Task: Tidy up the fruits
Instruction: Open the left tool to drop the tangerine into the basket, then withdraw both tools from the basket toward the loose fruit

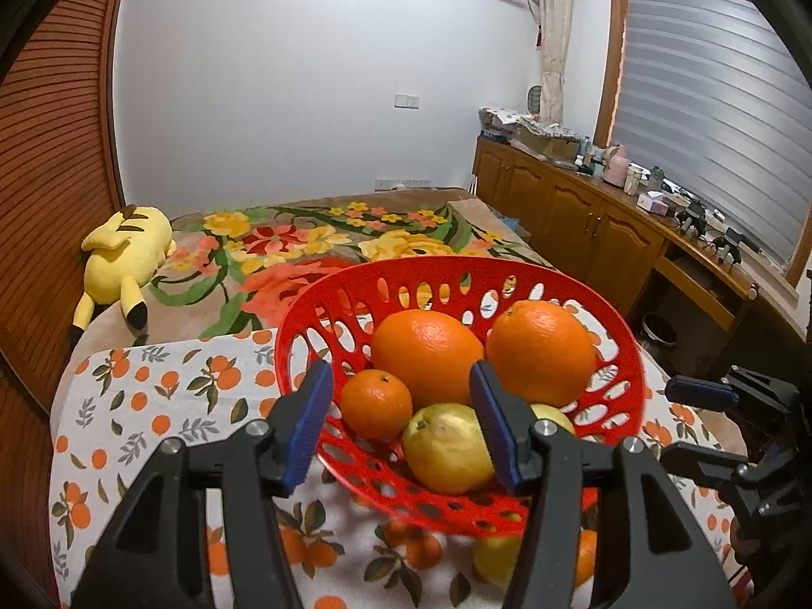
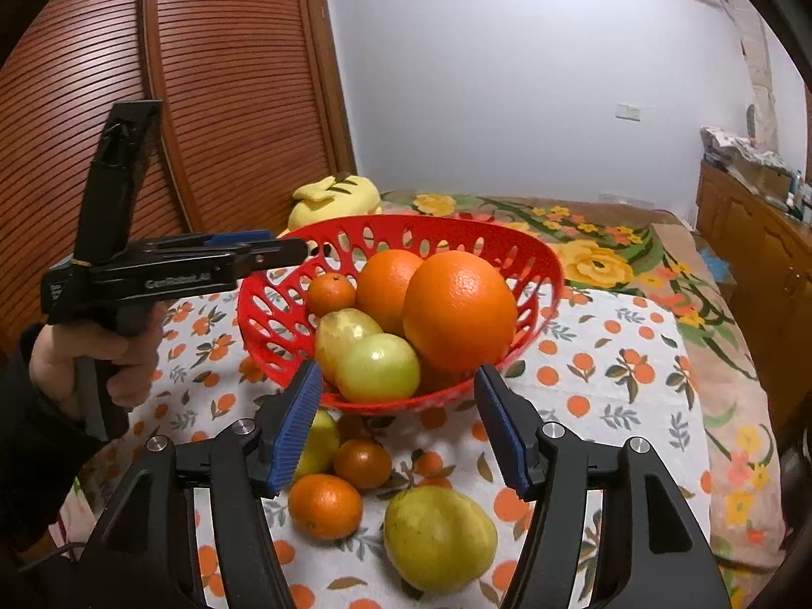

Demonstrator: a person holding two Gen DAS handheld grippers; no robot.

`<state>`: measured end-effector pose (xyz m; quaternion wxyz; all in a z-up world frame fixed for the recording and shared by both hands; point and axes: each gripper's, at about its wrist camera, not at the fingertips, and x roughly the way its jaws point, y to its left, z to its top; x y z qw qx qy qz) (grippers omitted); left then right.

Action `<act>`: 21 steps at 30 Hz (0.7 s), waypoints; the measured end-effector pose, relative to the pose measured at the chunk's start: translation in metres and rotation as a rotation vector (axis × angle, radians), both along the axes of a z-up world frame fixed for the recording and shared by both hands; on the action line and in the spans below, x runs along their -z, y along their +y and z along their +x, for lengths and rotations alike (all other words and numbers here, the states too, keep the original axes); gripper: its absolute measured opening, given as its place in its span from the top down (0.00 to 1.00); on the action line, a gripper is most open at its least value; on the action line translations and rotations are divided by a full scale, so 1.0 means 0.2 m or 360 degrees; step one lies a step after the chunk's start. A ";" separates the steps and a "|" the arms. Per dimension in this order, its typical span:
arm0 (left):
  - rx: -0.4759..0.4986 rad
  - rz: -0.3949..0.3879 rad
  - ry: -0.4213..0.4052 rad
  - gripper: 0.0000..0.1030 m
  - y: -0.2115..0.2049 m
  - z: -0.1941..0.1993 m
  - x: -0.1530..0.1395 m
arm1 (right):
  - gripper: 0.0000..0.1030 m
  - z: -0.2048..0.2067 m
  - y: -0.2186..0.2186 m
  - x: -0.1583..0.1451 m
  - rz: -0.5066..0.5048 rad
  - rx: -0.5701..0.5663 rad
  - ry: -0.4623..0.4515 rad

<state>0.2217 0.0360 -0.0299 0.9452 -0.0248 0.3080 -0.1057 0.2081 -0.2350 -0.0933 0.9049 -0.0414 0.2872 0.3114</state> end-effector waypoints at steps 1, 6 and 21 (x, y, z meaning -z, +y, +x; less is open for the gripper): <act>0.0004 0.0001 -0.0003 0.45 0.00 -0.02 -0.01 | 0.38 -0.02 -0.01 0.00 -0.0003 0.0012 -0.0006; 0.0022 0.0011 -0.0029 0.41 -0.04 -0.13 -0.04 | 0.37 -0.07 -0.06 0.01 -0.0005 0.0060 -0.0009; 0.0031 -0.0045 0.0046 0.35 -0.12 -0.41 0.09 | 0.36 -0.15 -0.22 0.20 -0.0009 0.0183 0.0126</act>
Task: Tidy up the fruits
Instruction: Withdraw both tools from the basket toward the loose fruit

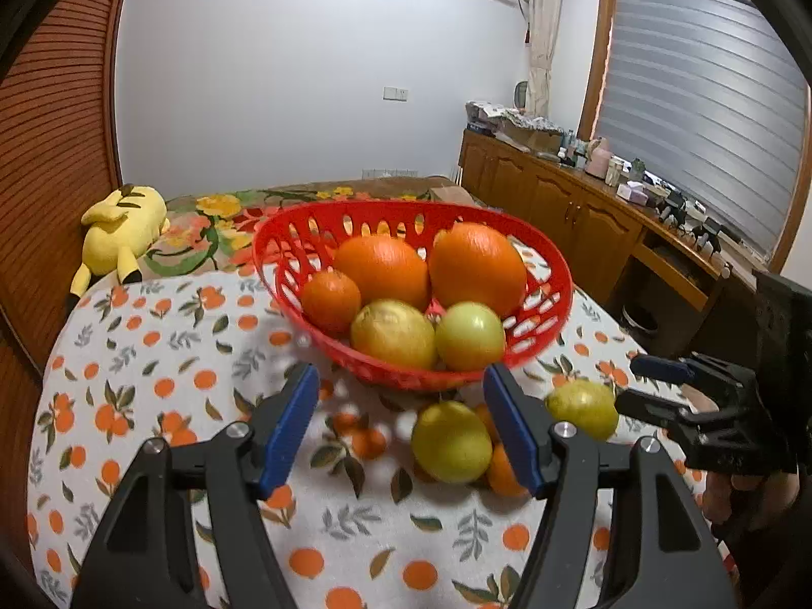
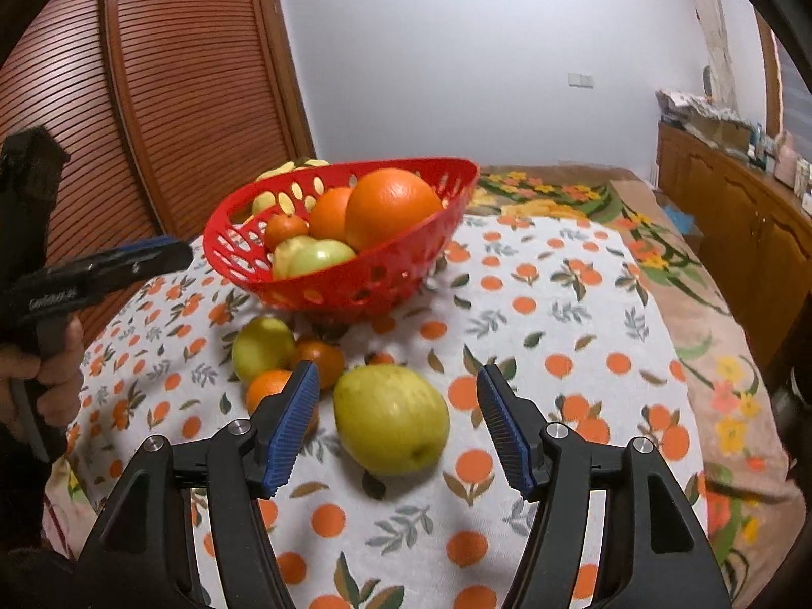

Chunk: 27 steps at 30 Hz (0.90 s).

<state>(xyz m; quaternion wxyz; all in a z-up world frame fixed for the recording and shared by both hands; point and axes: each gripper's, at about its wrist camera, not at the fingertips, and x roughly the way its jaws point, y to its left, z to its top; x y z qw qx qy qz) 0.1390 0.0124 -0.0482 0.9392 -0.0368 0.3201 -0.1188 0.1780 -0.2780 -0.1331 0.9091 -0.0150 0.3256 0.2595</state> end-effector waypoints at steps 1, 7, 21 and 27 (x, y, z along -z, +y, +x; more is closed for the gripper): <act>0.0003 -0.0003 0.0012 0.35 -0.01 -0.01 0.01 | 0.35 0.00 0.00 0.01 0.0002 0.0002 0.0009; 0.0029 0.0014 0.0070 0.35 -0.05 -0.03 0.09 | 0.35 0.03 0.03 0.08 0.0000 -0.0016 0.0069; 0.0048 0.0000 0.0158 0.35 -0.07 -0.03 0.21 | 0.31 0.10 0.11 0.18 -0.0100 -0.0008 0.0173; 0.0063 0.0003 0.0182 0.35 -0.11 -0.01 0.23 | 0.37 0.10 0.11 0.20 -0.0099 -0.0026 0.0190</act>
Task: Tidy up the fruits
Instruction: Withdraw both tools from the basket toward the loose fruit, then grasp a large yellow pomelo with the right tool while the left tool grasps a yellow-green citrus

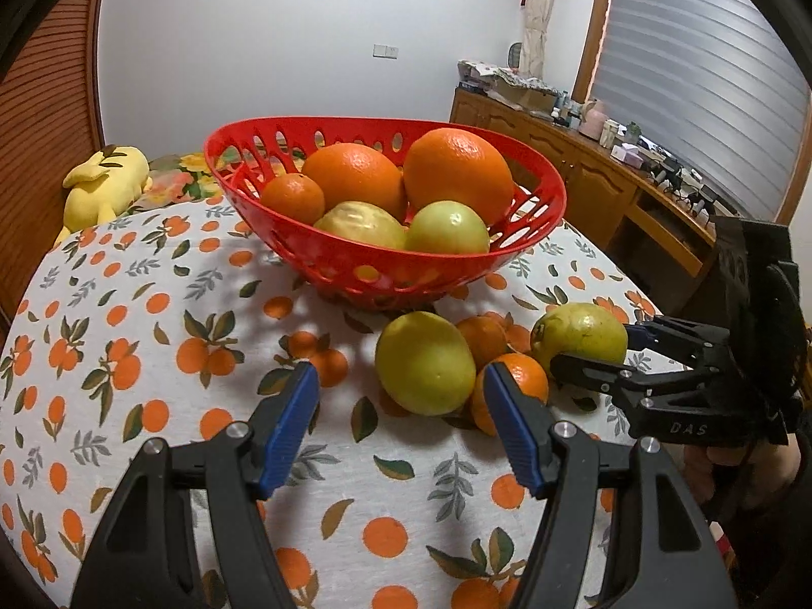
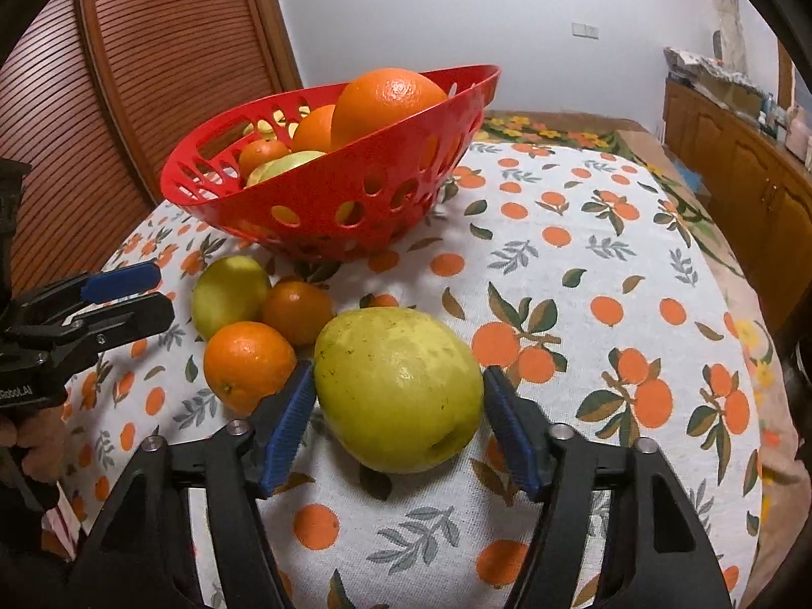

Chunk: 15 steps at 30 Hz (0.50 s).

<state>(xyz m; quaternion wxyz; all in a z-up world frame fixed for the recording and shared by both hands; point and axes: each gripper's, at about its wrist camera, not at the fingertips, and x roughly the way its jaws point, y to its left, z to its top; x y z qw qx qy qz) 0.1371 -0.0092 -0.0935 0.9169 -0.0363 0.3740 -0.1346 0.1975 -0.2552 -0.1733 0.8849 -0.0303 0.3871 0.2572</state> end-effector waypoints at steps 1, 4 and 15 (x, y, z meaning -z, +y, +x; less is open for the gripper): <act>0.0002 -0.0001 0.0004 0.35 0.00 0.01 0.00 | 0.37 -0.01 0.00 0.00 0.0000 -0.0001 -0.0010; 0.0006 -0.0004 0.0016 0.35 -0.02 0.03 0.00 | 0.37 -0.06 -0.03 -0.01 0.0015 0.0022 -0.0043; 0.0016 -0.0056 0.0081 0.35 -0.06 0.15 0.03 | 0.37 -0.12 -0.04 -0.01 0.0028 0.0035 -0.0107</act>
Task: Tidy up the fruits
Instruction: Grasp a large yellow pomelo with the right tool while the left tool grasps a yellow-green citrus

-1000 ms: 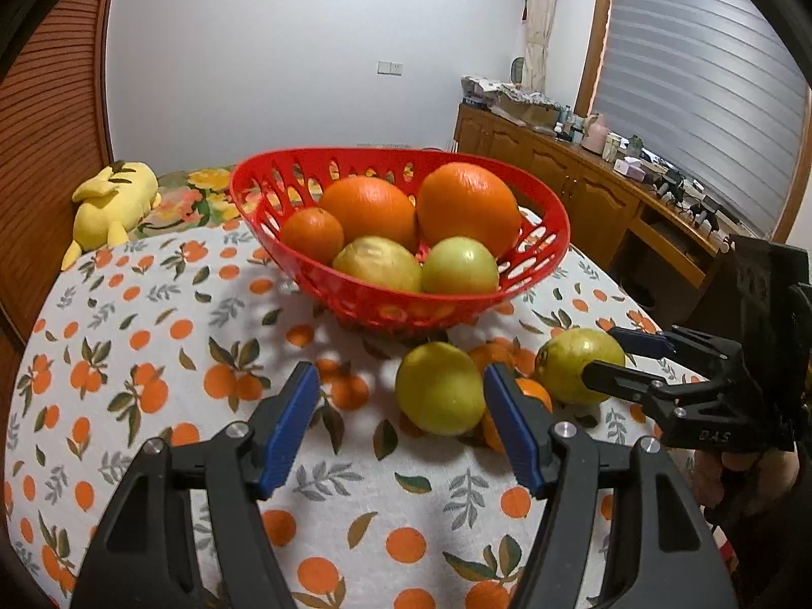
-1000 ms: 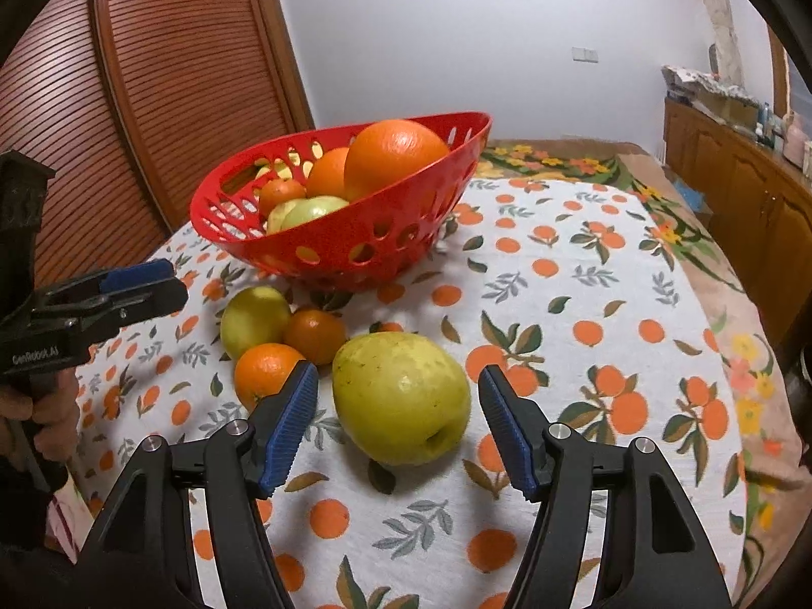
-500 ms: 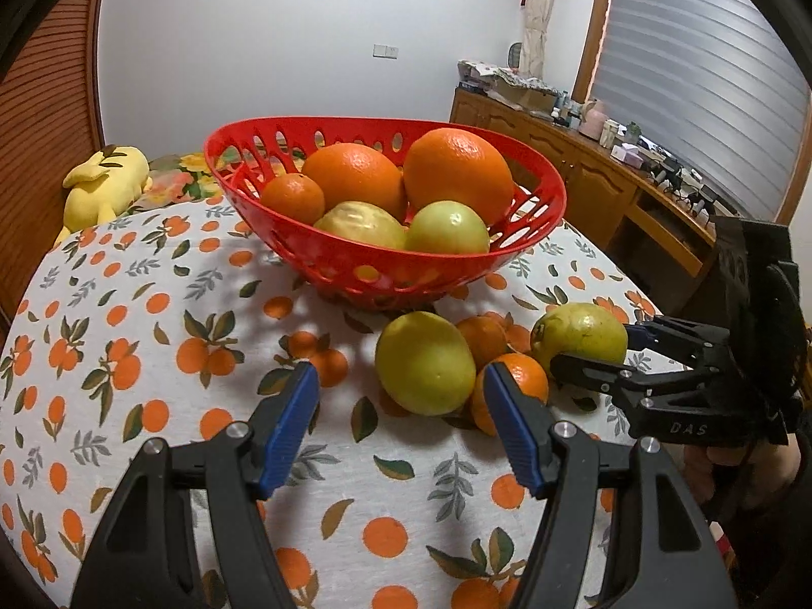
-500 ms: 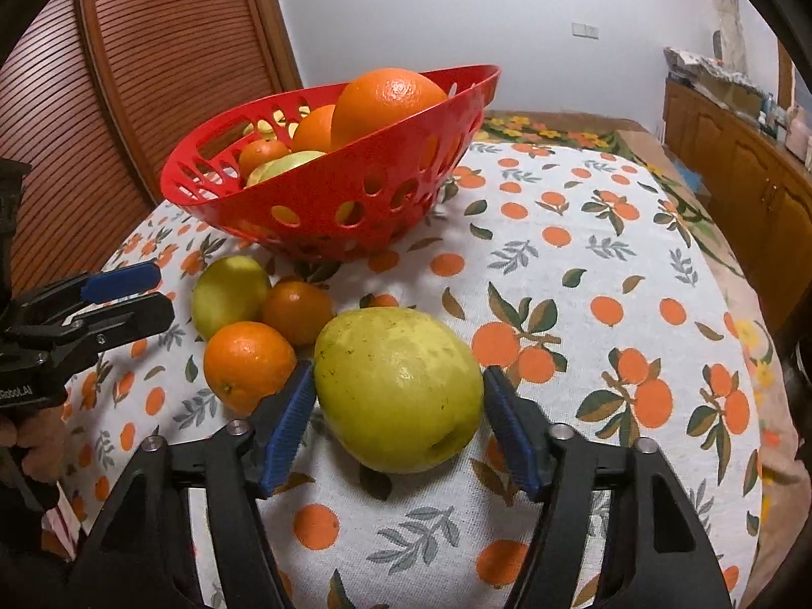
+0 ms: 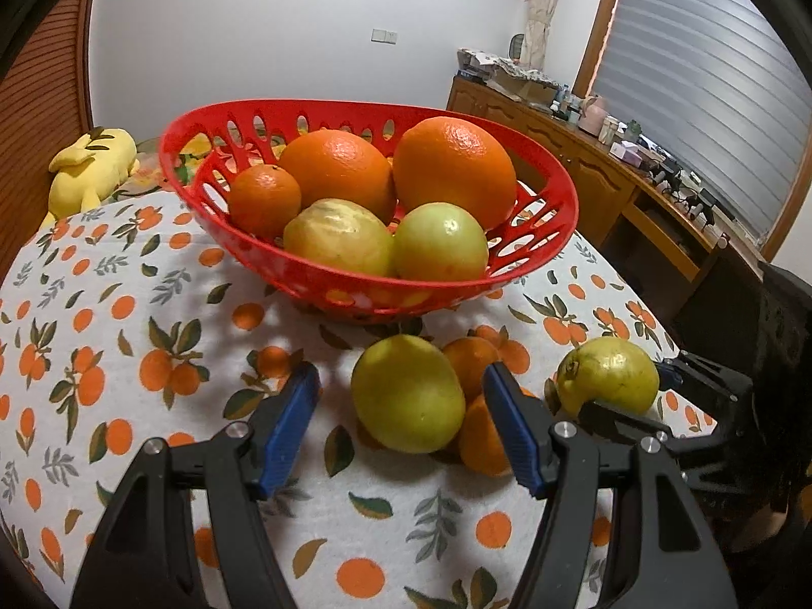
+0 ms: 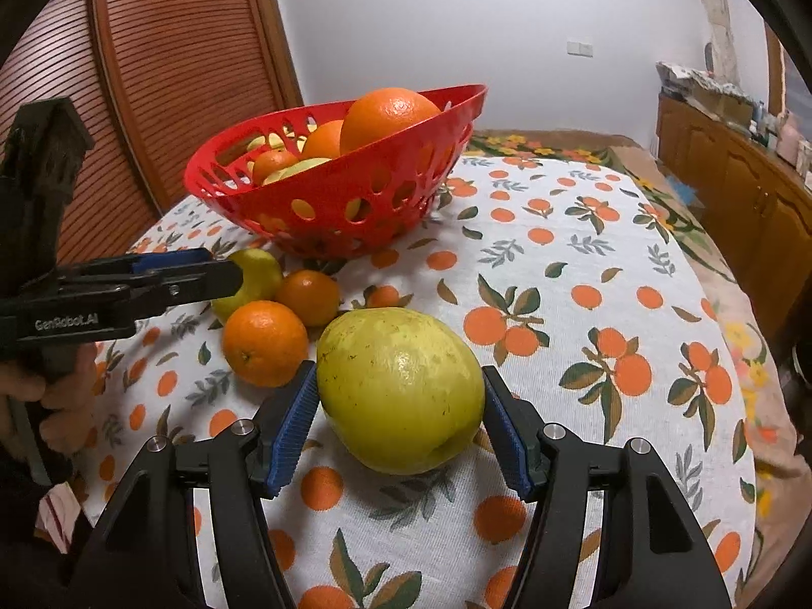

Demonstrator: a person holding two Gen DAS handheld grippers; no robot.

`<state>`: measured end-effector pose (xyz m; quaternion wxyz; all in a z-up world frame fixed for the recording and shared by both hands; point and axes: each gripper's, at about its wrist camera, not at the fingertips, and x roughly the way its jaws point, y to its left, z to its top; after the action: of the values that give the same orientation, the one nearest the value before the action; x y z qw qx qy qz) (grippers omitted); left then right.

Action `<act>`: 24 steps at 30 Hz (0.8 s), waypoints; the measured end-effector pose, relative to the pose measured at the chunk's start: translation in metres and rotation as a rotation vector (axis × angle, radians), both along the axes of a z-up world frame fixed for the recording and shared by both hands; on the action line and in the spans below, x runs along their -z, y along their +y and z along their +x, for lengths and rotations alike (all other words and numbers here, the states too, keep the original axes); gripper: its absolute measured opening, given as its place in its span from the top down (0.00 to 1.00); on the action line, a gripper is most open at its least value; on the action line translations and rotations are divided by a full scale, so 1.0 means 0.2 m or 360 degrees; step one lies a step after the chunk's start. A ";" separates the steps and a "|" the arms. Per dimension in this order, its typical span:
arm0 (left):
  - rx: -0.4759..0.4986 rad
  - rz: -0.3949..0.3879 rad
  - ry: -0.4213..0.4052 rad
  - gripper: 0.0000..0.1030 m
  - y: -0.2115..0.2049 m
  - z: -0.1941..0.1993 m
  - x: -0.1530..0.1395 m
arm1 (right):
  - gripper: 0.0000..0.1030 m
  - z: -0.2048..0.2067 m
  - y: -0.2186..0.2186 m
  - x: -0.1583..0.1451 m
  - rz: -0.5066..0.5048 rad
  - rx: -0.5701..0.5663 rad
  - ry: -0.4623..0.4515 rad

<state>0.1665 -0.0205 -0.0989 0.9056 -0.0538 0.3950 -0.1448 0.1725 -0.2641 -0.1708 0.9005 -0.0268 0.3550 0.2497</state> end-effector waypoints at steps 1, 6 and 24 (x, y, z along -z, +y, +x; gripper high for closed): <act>0.0002 0.0002 0.0003 0.35 0.00 0.01 0.00 | 0.37 -0.01 0.01 0.00 -0.0015 0.0003 -0.0014; 0.0014 -0.0052 0.0029 0.35 0.00 0.04 0.02 | 0.37 -0.01 0.00 0.01 -0.0011 0.0007 -0.0031; 0.0001 -0.0068 0.0086 0.45 -0.01 0.06 0.09 | 0.37 -0.01 0.00 0.02 -0.0021 0.0017 -0.0036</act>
<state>0.1793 -0.0224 -0.1177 0.8932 -0.0769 0.4162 -0.1519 0.1707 -0.2638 -0.1740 0.9056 -0.0338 0.3466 0.2422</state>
